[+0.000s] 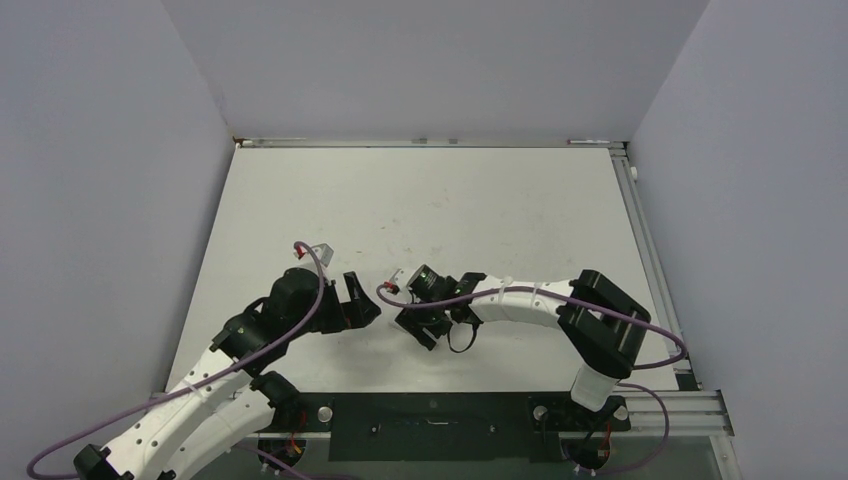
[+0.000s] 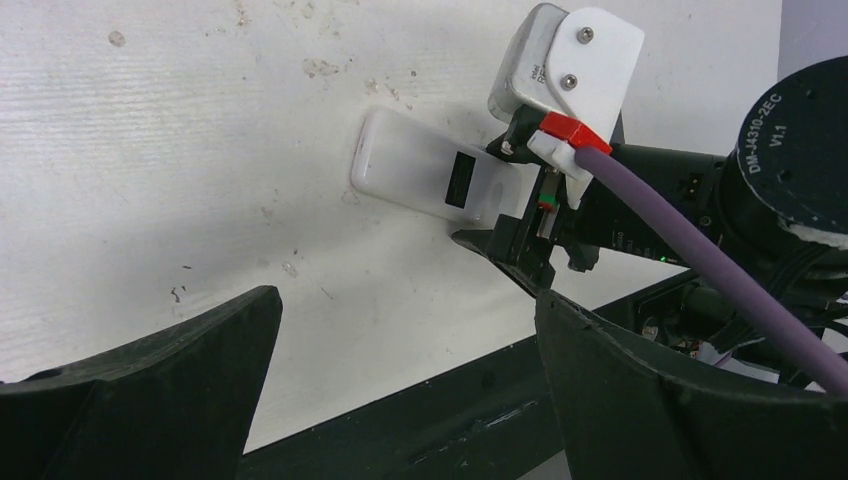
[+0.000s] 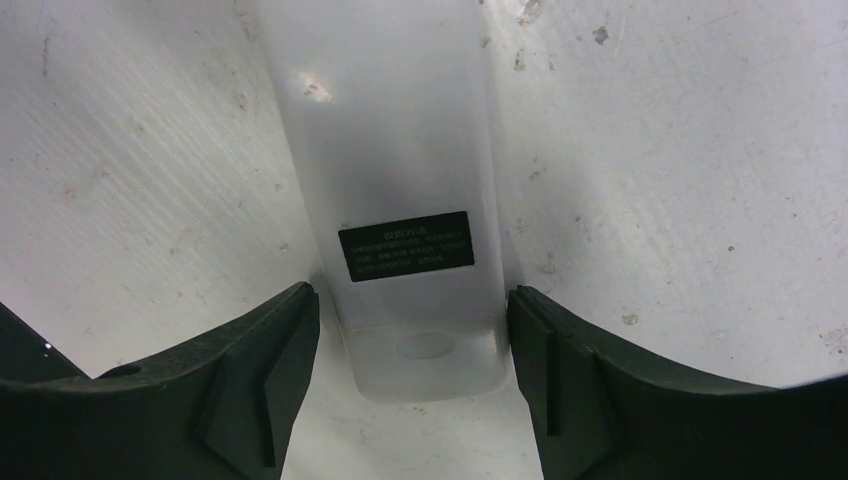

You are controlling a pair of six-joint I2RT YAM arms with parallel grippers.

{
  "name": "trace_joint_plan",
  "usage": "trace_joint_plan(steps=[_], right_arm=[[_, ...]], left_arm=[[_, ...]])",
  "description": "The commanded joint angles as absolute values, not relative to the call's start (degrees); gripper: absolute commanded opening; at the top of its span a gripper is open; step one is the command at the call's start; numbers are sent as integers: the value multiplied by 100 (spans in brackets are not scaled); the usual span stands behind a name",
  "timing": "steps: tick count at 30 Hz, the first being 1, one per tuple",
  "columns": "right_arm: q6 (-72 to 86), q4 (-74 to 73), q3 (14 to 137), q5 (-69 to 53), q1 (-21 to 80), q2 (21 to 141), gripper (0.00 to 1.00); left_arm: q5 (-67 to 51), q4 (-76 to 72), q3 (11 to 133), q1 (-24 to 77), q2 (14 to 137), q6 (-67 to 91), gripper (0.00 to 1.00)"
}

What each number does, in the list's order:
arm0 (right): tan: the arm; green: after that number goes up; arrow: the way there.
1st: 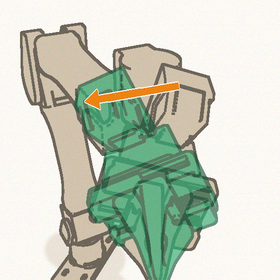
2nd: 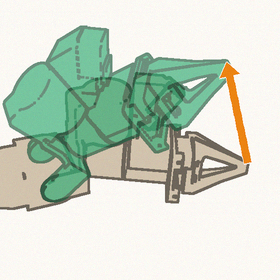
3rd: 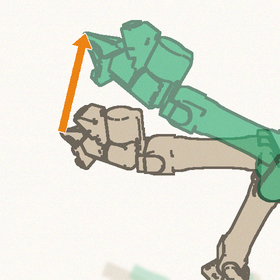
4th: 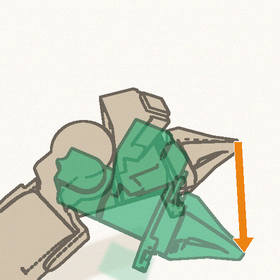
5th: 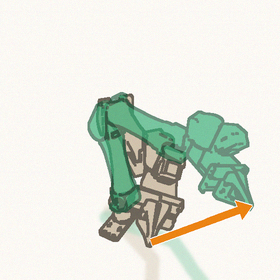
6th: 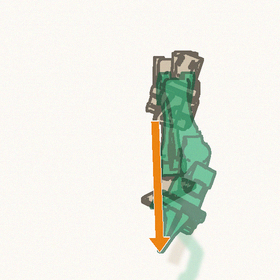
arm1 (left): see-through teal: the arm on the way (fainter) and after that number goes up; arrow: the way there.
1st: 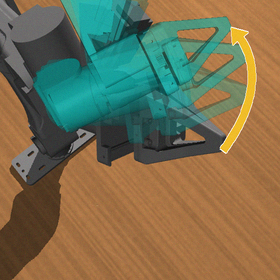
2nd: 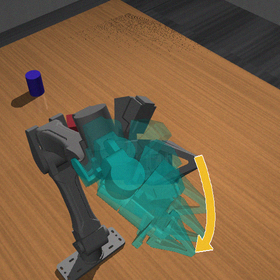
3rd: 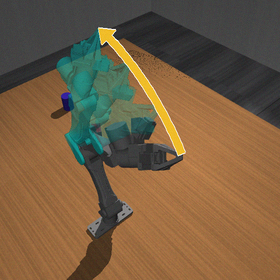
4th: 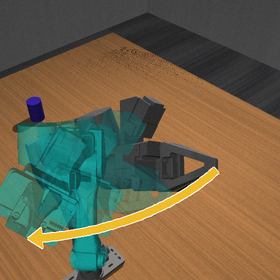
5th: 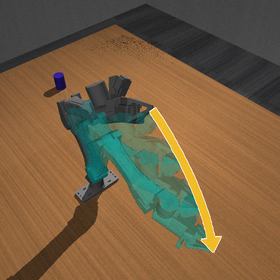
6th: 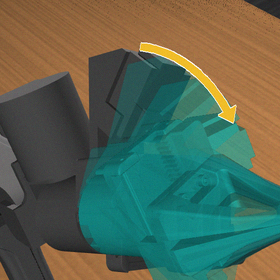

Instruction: Load the batteries into the remote control

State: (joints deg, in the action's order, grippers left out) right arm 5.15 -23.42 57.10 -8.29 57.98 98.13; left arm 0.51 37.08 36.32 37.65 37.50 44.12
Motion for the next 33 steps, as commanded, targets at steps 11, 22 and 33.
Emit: trace_joint_plan(steps=[11, 22, 33], right_arm=[[1729, -2240, 5181, -322, 6308, 9321, 13], [2714, -1592, 4617, -665, 5836, 8218, 8], [3881, -291, 3710, -1524, 5508, 6632, 8]], left_arm=[[-300, 3405, 3335, 3718, 3647, 4751, 96], [-948, 2179, 2613, 3619, 3597, 5275, 96], [-2279, -738, 1613, 3256, 3648, 6427, 96]])
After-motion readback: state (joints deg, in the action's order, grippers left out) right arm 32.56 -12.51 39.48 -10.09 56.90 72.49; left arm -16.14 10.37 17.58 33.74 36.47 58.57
